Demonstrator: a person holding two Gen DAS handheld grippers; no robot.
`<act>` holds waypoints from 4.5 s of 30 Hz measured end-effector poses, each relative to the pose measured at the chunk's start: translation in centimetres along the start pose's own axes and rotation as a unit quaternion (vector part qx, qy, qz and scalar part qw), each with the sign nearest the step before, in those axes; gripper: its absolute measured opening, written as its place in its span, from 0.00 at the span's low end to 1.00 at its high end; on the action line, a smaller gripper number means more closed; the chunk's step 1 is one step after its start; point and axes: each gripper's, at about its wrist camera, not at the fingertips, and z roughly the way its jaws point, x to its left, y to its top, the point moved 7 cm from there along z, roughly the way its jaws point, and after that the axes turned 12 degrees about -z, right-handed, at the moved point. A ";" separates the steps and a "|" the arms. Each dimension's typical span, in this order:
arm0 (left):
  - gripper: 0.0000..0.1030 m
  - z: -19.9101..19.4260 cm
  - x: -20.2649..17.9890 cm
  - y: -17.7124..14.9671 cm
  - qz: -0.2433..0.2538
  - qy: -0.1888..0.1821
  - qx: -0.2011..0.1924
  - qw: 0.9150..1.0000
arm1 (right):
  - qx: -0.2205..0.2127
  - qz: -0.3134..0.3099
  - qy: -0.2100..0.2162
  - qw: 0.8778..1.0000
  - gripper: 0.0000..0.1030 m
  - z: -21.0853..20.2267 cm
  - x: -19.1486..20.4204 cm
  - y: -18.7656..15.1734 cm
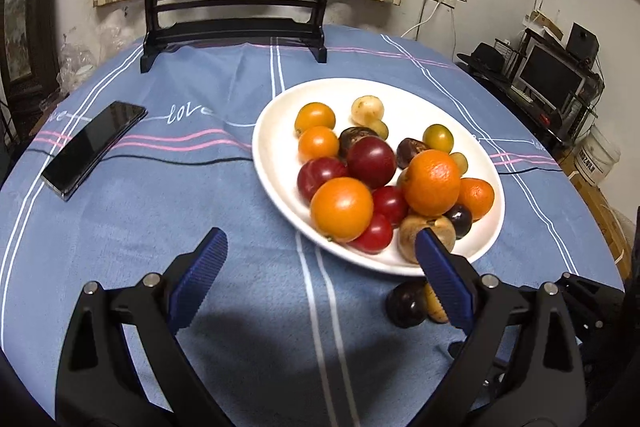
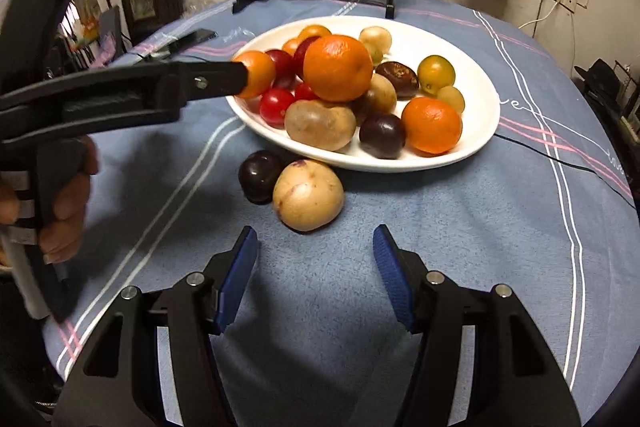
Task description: Organize fruits
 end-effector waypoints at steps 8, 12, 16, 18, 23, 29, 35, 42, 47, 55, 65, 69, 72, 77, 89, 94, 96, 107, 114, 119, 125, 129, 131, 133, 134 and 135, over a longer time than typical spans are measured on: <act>0.94 -0.1 0.1 -0.3 0.000 -0.002 0.003 1.000 | 0.023 0.004 -0.031 0.999 0.59 1.4 -0.2 0.5; 0.94 -0.2 0.1 -0.2 0.000 -0.004 0.003 1.000 | 0.029 -0.009 -0.043 0.999 0.56 2.0 0.3 1.1; 0.94 -0.2 0.0 -0.5 0.004 -0.006 0.006 1.000 | 0.027 -0.031 -0.041 0.998 0.42 2.6 0.9 2.0; 0.94 -0.2 -0.2 -0.7 0.009 -0.007 0.008 1.000 | 0.025 -0.035 -0.041 0.998 0.40 2.6 0.8 2.1; 0.94 -0.4 -1.1 -1.4 0.033 -0.017 0.009 0.999 | 0.013 -0.010 -0.024 1.000 0.40 1.3 -0.1 1.0; 0.94 -1.0 -1.7 -3.3 0.072 -0.013 0.007 0.997 | 0.008 0.034 -0.038 0.999 0.39 -0.8 -3.1 -1.9; 0.93 0.1 -2.4 -4.9 0.082 -0.029 0.064 0.994 | -0.003 0.072 -0.045 0.996 0.39 -2.2 -5.5 -3.6; 0.84 1.1 -3.5 -6.1 0.102 -0.010 0.087 0.991 | -0.019 0.073 -0.023 0.997 0.40 -2.8 -5.3 -3.9; 0.65 2.4 -4.9 -7.0 0.102 0.008 0.112 0.989 | -0.029 0.073 -0.008 0.997 0.39 -3.0 -5.2 -3.8; 0.26 3.4 -6.0 -6.1 0.067 0.024 0.116 0.991 | -0.039 0.082 -0.001 0.996 0.39 -3.7 -6.0 -4.4; 0.26 -0.2 -7.0 -6.2 0.098 0.010 0.091 0.991 | -0.057 0.082 0.002 0.995 0.39 -4.7 -6.5 -4.6; 0.26 -2.2 -7.0 -4.4 0.095 -0.002 0.071 0.993 | -0.071 0.073 -0.001 0.995 0.39 -5.5 -6.6 -3.5; 0.26 -2.8 -7.4 -2.6 0.106 -0.002 0.055 0.993 | -0.087 0.063 -0.007 0.994 0.40 -6.4 -6.9 -1.8; 0.26 -1.8 -7.7 1.4 0.093 0.008 0.037 0.995 | -0.111 0.042 -0.013 0.993 0.39 -7.2 -7.1 1.7; 0.26 3.7 -7.2 6.0 0.050 0.028 0.040 0.998 | -0.075 0.048 -0.024 0.996 0.39 -1.6 -9.4 6.9; 0.26 5.6 -7.5 6.4 0.046 0.036 0.043 0.997 | -0.040 0.054 -0.035 0.997 0.39 1.5 -10.5 7.7; 0.26 6.2 -7.6 6.6 0.046 0.039 0.045 0.997 | -0.035 0.063 -0.037 0.997 0.40 2.4 -11.0 7.9; 0.53 8.1 -7.1 6.6 0.029 0.057 0.043 0.997 | -0.051 0.081 -0.023 0.995 0.52 3.1 -11.9 7.3; 0.67 7.2 -7.1 6.6 0.026 0.058 0.035 0.997 | -0.064 0.083 -0.029 0.994 0.53 1.9 -12.2 6.8; 0.75 5.7 -6.8 5.9 0.028 0.062 0.029 0.997 | -0.072 0.088 -0.038 0.993 0.61 0.6 -12.2 5.9; 0.87 3.3 -5.6 4.7 0.015 0.070 0.014 0.997 | -0.059 0.096 -0.051 0.992 0.61 -0.2 -11.9 3.5; 0.87 1.6 -5.2 4.0 0.010 0.068 0.006 0.998 | -0.052 0.096 -0.060 0.992 0.61 -0.8 -11.4 2.6; 0.89 0.7 -4.8 3.6 0.006 0.076 0.000 0.997 | -0.055 0.089 -0.067 0.992 0.61 -1.5 -11.0 2.2; 0.90 -0.2 -4.7 3.1 -0.002 0.069 0.002 0.998 | -0.056 0.087 -0.070 0.992 0.62 -2.0 -10.8 1.9; 0.90 -0.5 -4.7 2.9 -0.002 0.067 0.002 0.998 | -0.056 0.086 -0.071 0.992 0.62 -2.3 -10.6 1.6; 0.90 -0.9 -4.7 2.6 -0.001 0.066 0.001 0.998 | -0.056 0.086 -0.073 0.992 0.62 -2.5 -10.5 1.3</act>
